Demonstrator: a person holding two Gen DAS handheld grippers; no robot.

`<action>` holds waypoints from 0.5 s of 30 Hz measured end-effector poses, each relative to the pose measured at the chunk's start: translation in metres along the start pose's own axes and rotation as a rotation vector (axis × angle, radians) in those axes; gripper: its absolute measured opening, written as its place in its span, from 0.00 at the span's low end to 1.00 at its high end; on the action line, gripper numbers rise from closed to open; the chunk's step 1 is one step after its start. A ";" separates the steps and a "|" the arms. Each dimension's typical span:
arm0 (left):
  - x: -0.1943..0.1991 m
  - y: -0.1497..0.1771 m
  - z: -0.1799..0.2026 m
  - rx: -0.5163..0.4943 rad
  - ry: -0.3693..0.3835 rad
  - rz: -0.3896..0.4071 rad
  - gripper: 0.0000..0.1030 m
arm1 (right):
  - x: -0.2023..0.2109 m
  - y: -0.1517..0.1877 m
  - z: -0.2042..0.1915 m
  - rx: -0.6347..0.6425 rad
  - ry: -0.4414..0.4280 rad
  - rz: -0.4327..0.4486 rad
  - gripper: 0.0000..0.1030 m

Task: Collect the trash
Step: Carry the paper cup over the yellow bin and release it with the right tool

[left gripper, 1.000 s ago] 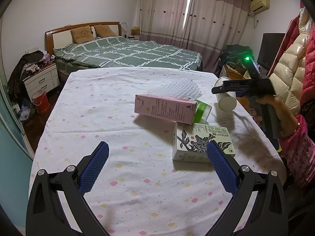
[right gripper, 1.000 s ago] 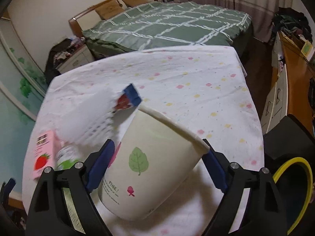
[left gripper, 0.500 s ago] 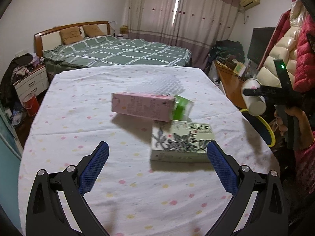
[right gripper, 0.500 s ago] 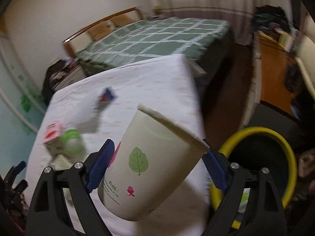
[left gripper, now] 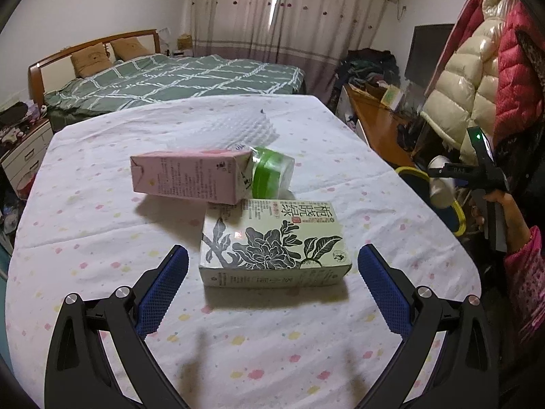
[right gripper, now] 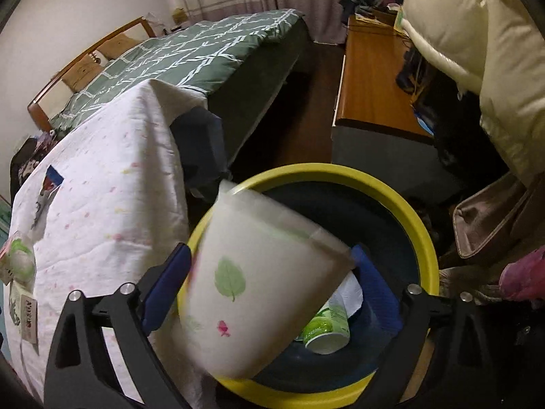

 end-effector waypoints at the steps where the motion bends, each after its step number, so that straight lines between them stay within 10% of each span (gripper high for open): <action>1: -0.002 0.001 -0.002 0.001 -0.007 -0.011 0.95 | -0.001 0.001 0.004 -0.004 -0.005 0.001 0.89; 15: -0.035 0.013 -0.025 0.033 0.074 -0.099 0.95 | 0.003 0.006 0.006 0.003 -0.005 0.004 0.89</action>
Point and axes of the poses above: each gripper's, at about its wrist camera, not at the fingertips, and x roughly against the way its jaws point, z to its right, y to its underside, the point moved 8 cm from there along -x, roughly the way its jaws point, and after that the axes turned 14 degrees about y, right-handed, at the moved point
